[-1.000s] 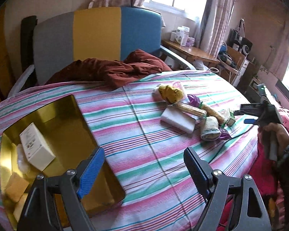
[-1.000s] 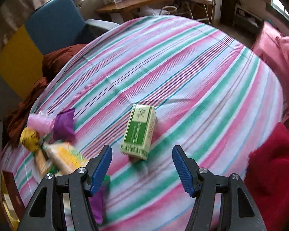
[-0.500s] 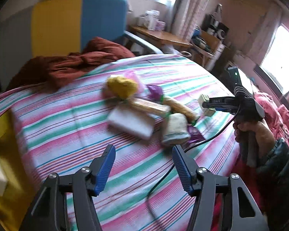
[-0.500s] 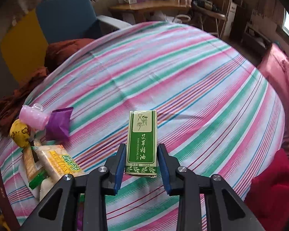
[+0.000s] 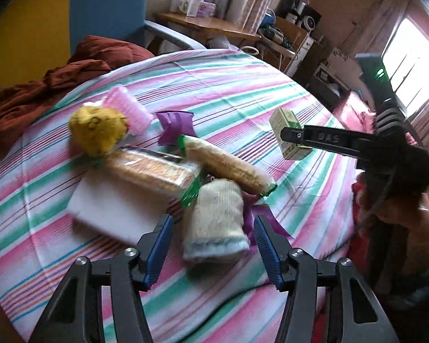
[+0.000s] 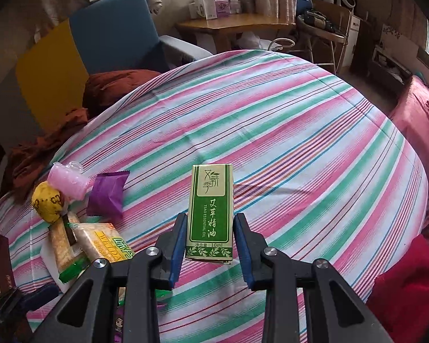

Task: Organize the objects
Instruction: 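Grasp the knitted pouch with the left tool while the right tool holds the green box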

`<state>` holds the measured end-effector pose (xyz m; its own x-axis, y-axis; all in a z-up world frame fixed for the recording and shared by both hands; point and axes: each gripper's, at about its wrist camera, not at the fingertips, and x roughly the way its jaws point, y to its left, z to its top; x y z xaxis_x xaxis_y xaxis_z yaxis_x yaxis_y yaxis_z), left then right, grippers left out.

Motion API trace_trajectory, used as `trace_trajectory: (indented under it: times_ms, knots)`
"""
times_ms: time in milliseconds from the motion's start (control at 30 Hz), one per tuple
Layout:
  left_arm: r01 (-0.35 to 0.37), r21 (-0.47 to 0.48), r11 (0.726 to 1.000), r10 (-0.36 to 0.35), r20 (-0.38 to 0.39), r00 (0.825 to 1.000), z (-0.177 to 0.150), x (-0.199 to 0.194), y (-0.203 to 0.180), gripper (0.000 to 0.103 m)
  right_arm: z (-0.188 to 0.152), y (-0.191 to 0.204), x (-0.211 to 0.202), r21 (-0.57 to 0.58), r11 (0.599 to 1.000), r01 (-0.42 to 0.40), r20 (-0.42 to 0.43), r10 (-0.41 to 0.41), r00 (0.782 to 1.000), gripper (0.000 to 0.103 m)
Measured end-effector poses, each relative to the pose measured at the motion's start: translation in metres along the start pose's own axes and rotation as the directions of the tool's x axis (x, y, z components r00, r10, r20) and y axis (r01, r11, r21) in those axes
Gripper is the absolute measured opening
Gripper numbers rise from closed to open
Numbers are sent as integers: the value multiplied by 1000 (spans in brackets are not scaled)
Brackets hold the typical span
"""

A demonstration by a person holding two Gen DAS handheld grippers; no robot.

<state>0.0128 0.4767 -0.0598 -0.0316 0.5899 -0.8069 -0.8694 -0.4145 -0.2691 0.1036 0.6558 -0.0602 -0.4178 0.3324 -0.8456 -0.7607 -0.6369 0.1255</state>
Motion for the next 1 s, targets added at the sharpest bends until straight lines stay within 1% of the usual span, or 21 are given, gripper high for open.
trace_trajectory:
  times_ms: [100,233,367,433,500,600,700,800,900,1000]
  knots:
    - [-1,0,1000,1,-30,1000,5,16,0,54,0,1,-1,-4,1000,-3,7,3,1000,32]
    - [7,-7,1000,-7,-39,999,11,30,1,54,1,0,-1,-2,1000,-6,8,6,1000,32]
    - [13,-19,1000,-14,-47,999,13,40,4,57,1,1,0,-14,1000,0,8,1,1000,32]
    - [18,-17,1000,-18,-43,999,10,40,6,55,1,2,1,-21,1000,3,8,-3,1000,32]
    - [17,1,1000,-17,-30,999,6,35,4,52,1,0,1,-21,1000,8,11,-8,1000,32]
    - [17,-18,1000,-18,-20,1000,-7,23,8,51,2,-1,-3,-16,1000,4,35,-3,999,32]
    - [15,-30,999,-15,-6,1000,-26,7,13,51,2,1,-4,-29,1000,0,45,1,999,32]
    - [2,-22,1000,-2,15,1000,-47,-12,16,51,2,7,-7,-56,998,-10,60,14,998,32]
    - [-11,-50,999,12,19,1000,-70,-30,25,51,0,13,-13,-83,996,-33,86,40,995,32]
    - [-34,-75,997,36,32,999,-85,-47,34,51,-1,19,-18,-109,993,-45,108,57,993,32]
